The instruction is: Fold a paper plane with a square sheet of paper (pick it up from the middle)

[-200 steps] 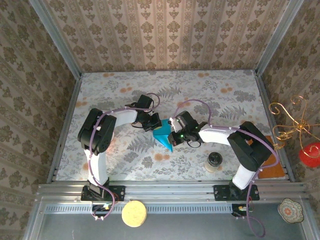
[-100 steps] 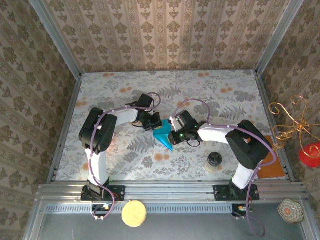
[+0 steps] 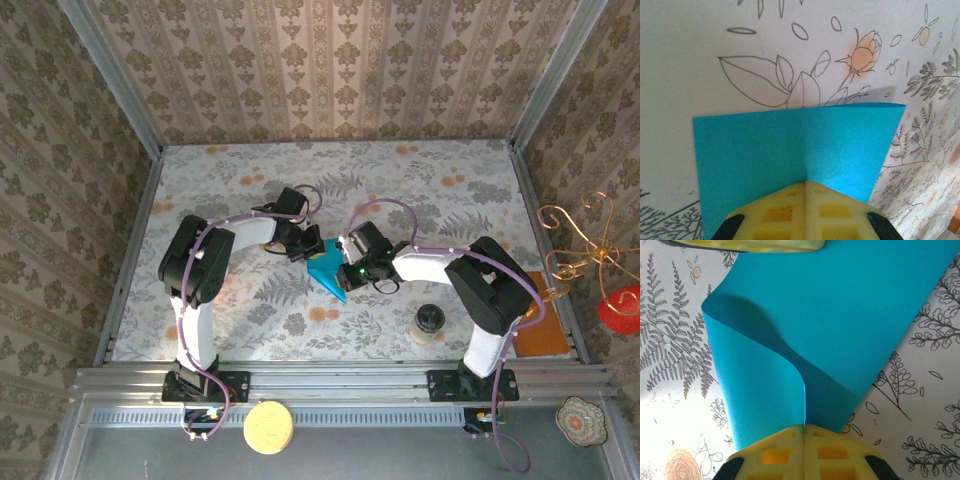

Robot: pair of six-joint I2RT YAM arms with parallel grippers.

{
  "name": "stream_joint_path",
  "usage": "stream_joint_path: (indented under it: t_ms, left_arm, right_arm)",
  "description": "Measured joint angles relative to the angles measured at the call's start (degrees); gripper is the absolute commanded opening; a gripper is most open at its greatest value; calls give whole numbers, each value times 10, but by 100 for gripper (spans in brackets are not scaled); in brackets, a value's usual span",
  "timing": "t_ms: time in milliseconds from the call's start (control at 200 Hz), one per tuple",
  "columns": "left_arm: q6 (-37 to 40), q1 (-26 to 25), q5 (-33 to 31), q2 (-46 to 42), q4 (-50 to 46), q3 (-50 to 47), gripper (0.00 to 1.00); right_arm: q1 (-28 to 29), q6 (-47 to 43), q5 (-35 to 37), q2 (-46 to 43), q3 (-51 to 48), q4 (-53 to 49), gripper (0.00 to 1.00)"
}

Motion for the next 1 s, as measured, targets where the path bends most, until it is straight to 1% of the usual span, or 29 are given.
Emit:
stream_joint_path:
  t_ms: [170, 285, 385, 560, 720, 885, 1000]
  left_arm:
    - [0, 0, -2, -1, -1, 1, 9]
    - [-1, 0, -16, -13, -9, -2, 10]
    - [-8, 0, -32, -53, -6, -26, 11]
    - [-45, -2, -62, -156, 18, -99, 11]
    - [-95, -32, -85, -209, 50, -157, 11]
    - [-149, -76, -104, -223, 97, -203, 11]
    - [-181, -89, -106, -225, 128, -238, 11]
  right_arm:
    - [0, 0, 0, 3, 5, -7, 0]
    - [0, 0, 0, 7, 10, -9, 0]
    - [0, 0, 0, 9, 13, -12, 0]
    - [-1, 2, -2, 14, 19, -12, 0]
    - [-1, 2, -3, 17, 23, -15, 0]
    - [-2, 2, -5, 19, 25, -16, 0]
    - [-2, 2, -6, 19, 25, -16, 0]
